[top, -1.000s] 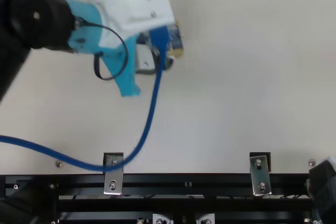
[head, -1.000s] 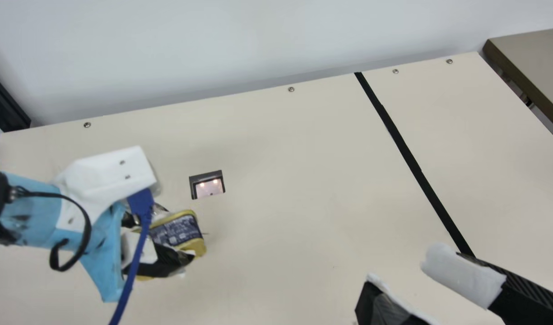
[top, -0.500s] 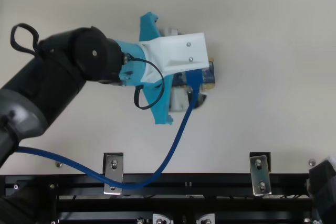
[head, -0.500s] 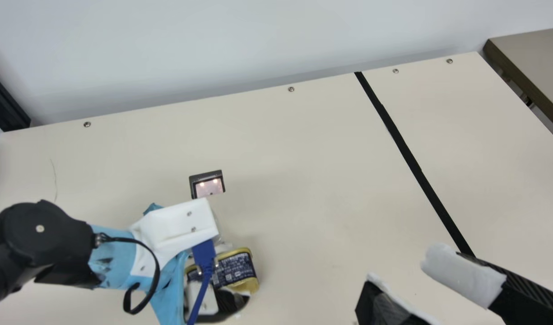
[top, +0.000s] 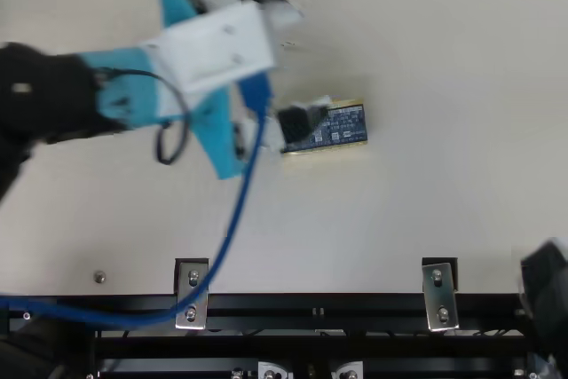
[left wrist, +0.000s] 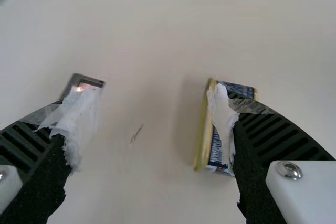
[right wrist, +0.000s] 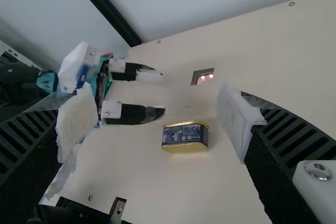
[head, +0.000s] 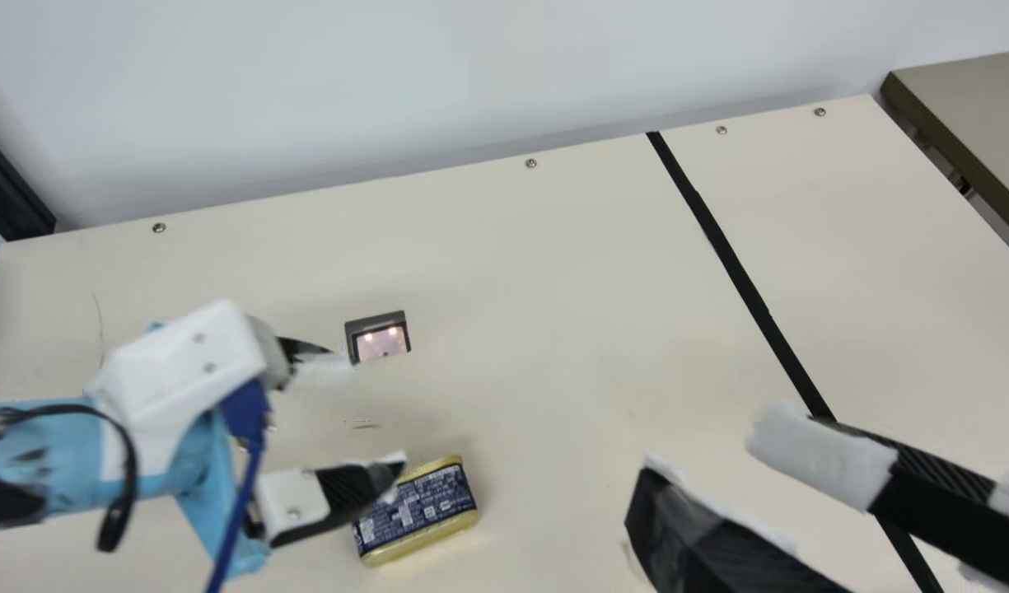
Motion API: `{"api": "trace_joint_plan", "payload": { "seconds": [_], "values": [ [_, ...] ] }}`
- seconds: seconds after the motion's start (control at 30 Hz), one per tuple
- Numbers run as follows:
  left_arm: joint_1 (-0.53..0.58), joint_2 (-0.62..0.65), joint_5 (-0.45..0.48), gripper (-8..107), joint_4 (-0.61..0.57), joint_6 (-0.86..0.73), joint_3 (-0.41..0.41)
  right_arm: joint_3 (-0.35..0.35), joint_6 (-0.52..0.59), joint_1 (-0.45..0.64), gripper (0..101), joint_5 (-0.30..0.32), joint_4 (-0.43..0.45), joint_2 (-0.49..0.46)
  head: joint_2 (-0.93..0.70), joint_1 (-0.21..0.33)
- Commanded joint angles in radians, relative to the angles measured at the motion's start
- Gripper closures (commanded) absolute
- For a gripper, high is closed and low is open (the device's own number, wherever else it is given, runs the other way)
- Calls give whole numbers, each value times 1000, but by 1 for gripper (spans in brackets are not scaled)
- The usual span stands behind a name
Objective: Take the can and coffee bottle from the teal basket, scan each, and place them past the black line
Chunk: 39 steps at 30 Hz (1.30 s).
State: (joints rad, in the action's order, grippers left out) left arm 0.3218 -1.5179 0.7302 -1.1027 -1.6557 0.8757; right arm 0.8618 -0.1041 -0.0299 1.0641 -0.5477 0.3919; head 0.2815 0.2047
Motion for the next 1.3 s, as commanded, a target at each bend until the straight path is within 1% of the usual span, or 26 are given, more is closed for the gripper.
{"api": "trace_joint_plan", "payload": {
  "seconds": [0.0,0.13,0.2,0.23,0.27,0.33,0.43,0.47,0.5,0.57,0.7,0.8,0.9,1.0,1.17,1.27],
  "values": [
    [-83,52,-25,9,-58,-60,-27,-6,9,-49,0,-52,9,61,9,0],
    [-169,126,-77,9,-163,-174,-87,-21,36,-125,0,-126,12,169,9,0],
    [-199,164,-133,9,-213,-219,-124,-31,53,-148,0,-154,9,221,9,0],
    [-208,174,-166,9,-221,-215,-142,-34,59,-150,0,-168,2,240,9,0],
    [-185,155,-113,9,-184,-189,-114,-33,55,-143,0,-148,9,192,9,0],
    [-208,173,-154,9,-216,-216,-139,-34,59,-150,0,-169,4,231,9,0],
    [-207,173,-165,9,-220,-218,-142,-34,59,-150,0,-175,9,243,9,0],
    [-196,186,-167,9,-173,-155,-124,-34,63,-147,0,-175,4,244,9,0],
    [-193,190,-179,9,-176,-164,-124,-33,64,-151,0,-173,10,251,9,0],
    [-179,206,-222,9,-175,-179,-124,-27,75,-161,0,-162,31,282,9,0],
    [-147,264,-341,9,-179,-232,-137,-12,127,-207,0,-126,76,390,9,0],
    [-140,312,-418,9,-204,-301,-158,8,194,-235,0,-92,93,490,9,0],
    [-145,363,-484,9,-227,-371,-181,36,282,-244,0,-57,92,590,9,0],
    [-160,419,-533,9,-241,-434,-210,74,385,-237,0,-23,86,691,9,0],
    [-168,519,-603,9,-179,-439,-268,151,525,-232,0,17,97,840,9,0],
    [-177,559,-618,9,-160,-421,-317,201,585,-246,0,31,109,917,9,0]
  ]
}}
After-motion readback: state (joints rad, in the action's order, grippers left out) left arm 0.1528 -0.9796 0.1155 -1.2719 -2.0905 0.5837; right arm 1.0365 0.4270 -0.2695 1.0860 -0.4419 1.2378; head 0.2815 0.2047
